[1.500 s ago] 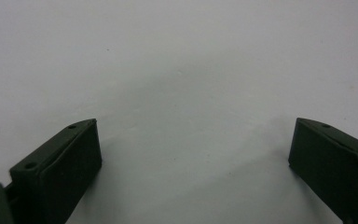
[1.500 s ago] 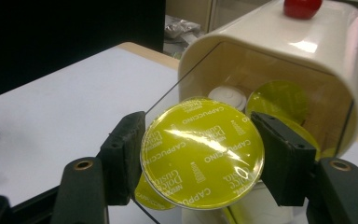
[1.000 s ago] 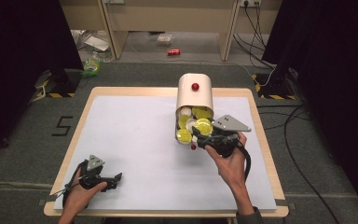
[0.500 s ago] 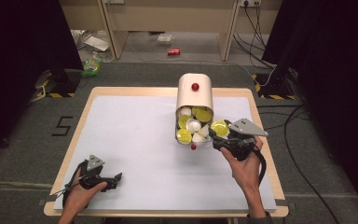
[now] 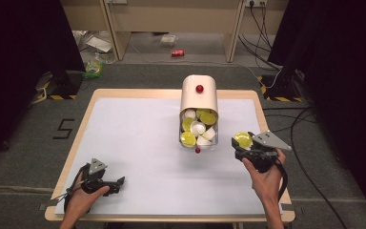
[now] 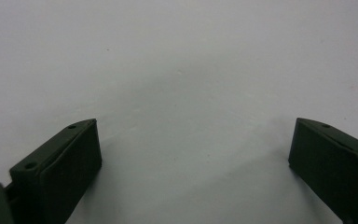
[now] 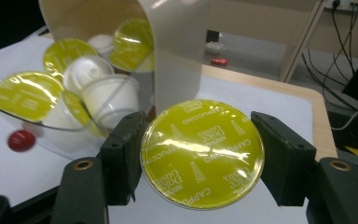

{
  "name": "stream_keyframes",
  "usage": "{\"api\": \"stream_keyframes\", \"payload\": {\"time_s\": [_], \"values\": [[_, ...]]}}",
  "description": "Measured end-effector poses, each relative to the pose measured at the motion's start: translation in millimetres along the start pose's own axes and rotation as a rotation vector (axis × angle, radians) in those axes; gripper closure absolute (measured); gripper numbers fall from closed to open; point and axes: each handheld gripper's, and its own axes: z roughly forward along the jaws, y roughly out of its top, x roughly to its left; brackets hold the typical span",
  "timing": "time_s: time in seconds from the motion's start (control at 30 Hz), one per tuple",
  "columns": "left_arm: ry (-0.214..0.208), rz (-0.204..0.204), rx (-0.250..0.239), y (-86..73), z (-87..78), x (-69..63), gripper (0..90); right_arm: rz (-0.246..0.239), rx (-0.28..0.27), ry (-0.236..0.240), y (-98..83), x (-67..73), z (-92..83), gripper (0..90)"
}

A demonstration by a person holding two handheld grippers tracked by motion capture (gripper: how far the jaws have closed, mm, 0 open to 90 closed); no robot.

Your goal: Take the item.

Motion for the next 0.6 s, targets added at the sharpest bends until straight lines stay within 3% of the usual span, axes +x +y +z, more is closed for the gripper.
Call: {"api": "stream_keyframes", "payload": {"time_s": [0.23,0.6], "values": [[0.000,0.001,0.000,0.0,0.0,0.1,1.7,0.021,0.042,-0.023,-24.6,-10.9,4.1,38.4],[0.000,0.000,0.000,-0.1,0.0,0.1,1.7,0.034,0.073,-0.028,-43.0,-16.4,4.2,38.4]]}}
